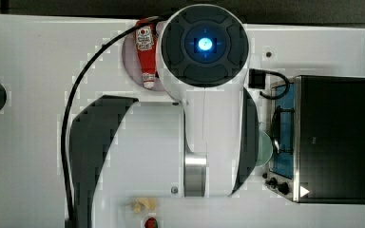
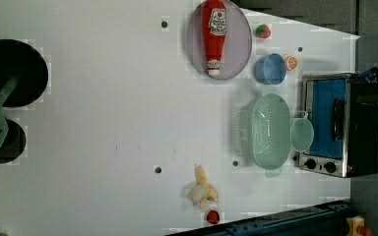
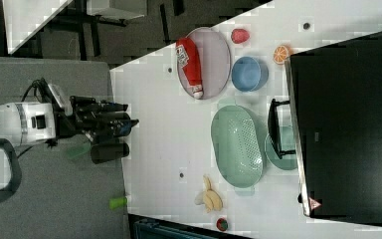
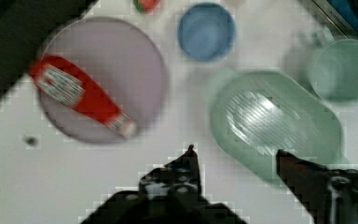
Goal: Drag strainer right to left.
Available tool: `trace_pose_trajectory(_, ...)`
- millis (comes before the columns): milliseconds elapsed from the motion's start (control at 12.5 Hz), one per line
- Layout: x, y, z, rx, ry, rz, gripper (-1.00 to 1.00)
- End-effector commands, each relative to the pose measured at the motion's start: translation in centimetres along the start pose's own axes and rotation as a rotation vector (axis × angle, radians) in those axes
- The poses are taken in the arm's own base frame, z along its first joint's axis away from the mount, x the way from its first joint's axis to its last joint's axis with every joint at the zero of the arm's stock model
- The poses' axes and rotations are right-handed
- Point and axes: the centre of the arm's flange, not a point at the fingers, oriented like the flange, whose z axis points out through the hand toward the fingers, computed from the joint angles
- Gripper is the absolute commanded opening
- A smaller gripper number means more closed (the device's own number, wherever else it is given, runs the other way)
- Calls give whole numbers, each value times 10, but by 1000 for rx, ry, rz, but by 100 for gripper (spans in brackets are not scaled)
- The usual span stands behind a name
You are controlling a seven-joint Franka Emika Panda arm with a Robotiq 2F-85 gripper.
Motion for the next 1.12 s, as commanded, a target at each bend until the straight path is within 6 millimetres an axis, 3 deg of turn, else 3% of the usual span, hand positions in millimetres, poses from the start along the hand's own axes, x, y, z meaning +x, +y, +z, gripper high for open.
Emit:
trace_pose_trajectory(80,-107,154,-93,2,3,153,59)
trace_pose_trajectory(240,-106,152,-91,-1,2,153,99)
trace_pose_trajectory(480,-94,138,-59,-32,-23,151,100)
trace_pose_trajectory(640,-78,120,-19,-42,-31,157,100)
trace_pose_trajectory(1120,-39,74,133,-49,-33,177,100)
